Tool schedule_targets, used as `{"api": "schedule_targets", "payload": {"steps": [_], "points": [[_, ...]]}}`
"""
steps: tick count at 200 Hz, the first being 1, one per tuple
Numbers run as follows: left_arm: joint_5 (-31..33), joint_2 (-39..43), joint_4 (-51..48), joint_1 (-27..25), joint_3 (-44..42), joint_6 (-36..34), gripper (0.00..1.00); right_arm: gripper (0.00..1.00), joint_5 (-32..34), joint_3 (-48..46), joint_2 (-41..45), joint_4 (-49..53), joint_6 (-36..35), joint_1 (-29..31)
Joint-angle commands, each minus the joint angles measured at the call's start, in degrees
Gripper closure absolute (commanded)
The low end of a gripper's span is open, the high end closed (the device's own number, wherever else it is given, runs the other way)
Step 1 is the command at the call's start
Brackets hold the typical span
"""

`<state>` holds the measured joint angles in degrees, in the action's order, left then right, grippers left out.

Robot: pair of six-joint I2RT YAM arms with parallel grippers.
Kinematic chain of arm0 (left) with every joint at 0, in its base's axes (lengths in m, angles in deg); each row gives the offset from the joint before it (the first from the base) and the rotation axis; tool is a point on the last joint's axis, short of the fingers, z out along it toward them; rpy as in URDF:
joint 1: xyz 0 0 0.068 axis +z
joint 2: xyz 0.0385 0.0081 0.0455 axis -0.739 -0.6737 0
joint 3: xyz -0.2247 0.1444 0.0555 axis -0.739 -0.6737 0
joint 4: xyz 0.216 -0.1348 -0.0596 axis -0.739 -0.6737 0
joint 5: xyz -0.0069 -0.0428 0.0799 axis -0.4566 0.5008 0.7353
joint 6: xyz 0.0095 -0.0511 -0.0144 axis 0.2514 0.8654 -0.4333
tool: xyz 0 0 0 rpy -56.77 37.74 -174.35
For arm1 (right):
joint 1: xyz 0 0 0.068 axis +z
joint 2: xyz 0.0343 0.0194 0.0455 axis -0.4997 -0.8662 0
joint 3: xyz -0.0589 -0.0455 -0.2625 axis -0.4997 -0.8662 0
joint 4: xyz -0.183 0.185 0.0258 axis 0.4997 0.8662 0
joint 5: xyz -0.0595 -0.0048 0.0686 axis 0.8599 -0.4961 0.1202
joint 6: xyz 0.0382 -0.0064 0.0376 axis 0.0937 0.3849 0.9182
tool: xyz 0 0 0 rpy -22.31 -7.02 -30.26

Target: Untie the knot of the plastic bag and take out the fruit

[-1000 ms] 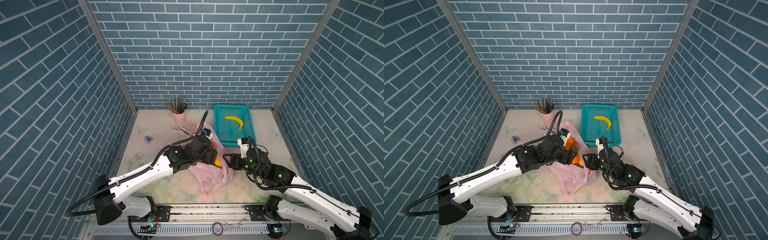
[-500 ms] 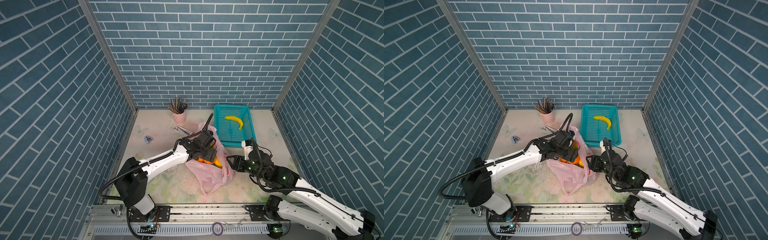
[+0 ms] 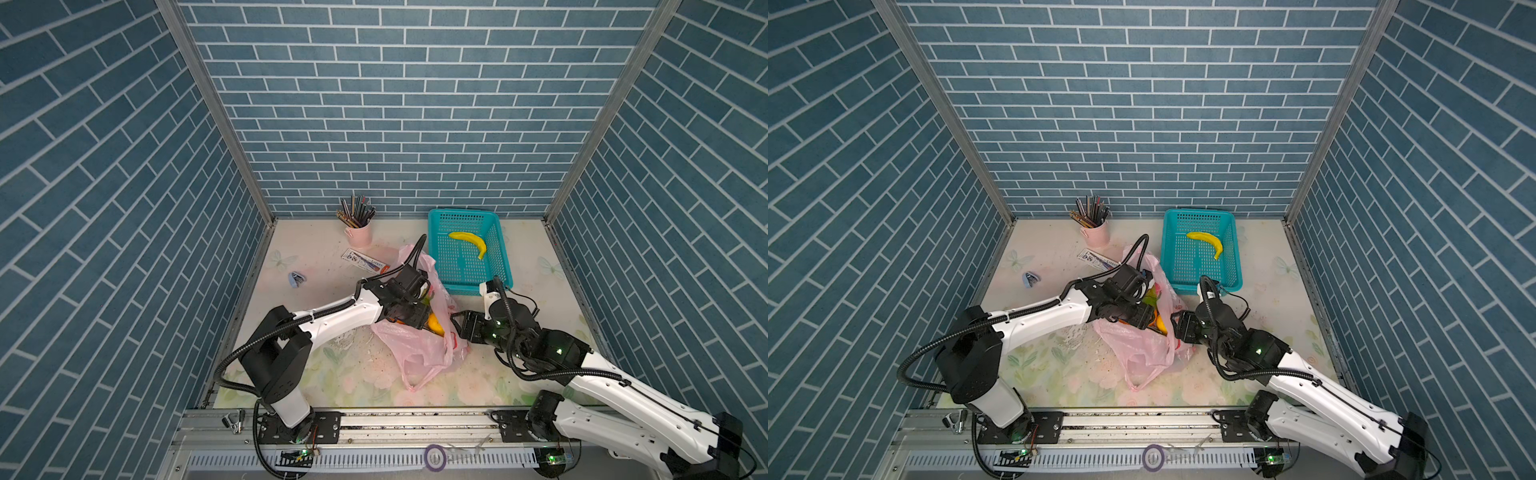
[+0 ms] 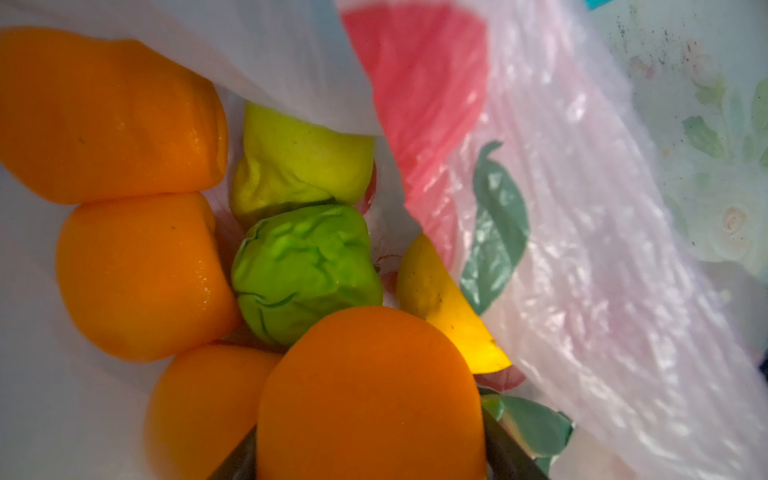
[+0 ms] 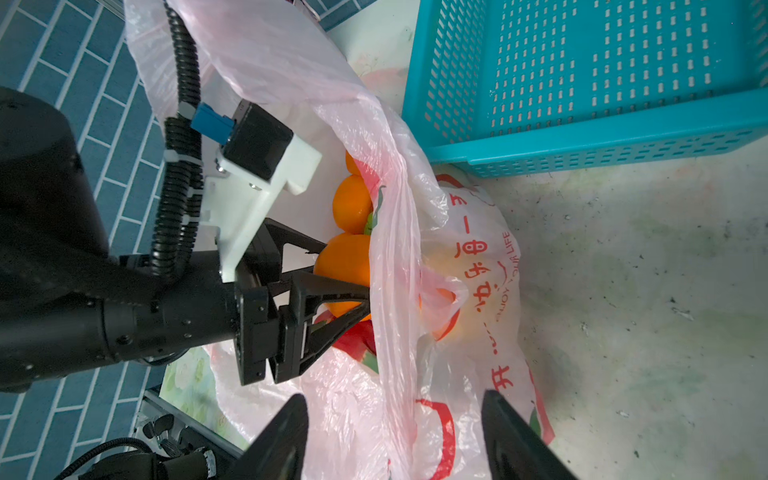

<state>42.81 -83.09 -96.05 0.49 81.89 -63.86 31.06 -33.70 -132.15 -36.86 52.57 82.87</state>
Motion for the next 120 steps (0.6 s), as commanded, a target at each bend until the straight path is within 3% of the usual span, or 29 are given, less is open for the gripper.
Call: {"api": "schedule_targets", "payload": {"steps": [1, 29, 70, 94, 120], "points": [[-1.40, 2.77, 0.75, 0.38, -1.08, -0.54, 0.35, 0.30, 1.07, 2.24, -0.32, 0.06, 0.41, -1.27], [-4.40, 7.01, 2.70, 0.75, -1.95, -1.61, 0.37, 0.26, -3.11, 2.97, 0.34, -1.41, -0.76, -5.40], [-11.77, 15.62, 9.76, 0.75, -3.93, -8.81, 0.37, 0.25, -11.35, 5.87, 1.78, -2.25, -1.79, -12.79], [-16.20, 20.66, 16.64, 0.48, -6.01, -18.25, 0.37, 0.25, -16.76, 7.99, 2.58, -2.34, -3.51, -17.10], [-15.72, 25.08, 26.57, 0.44, -8.97, -27.13, 0.38, 0.25, -24.55, 10.28, 3.11, -3.29, -4.24, -21.60]]}}
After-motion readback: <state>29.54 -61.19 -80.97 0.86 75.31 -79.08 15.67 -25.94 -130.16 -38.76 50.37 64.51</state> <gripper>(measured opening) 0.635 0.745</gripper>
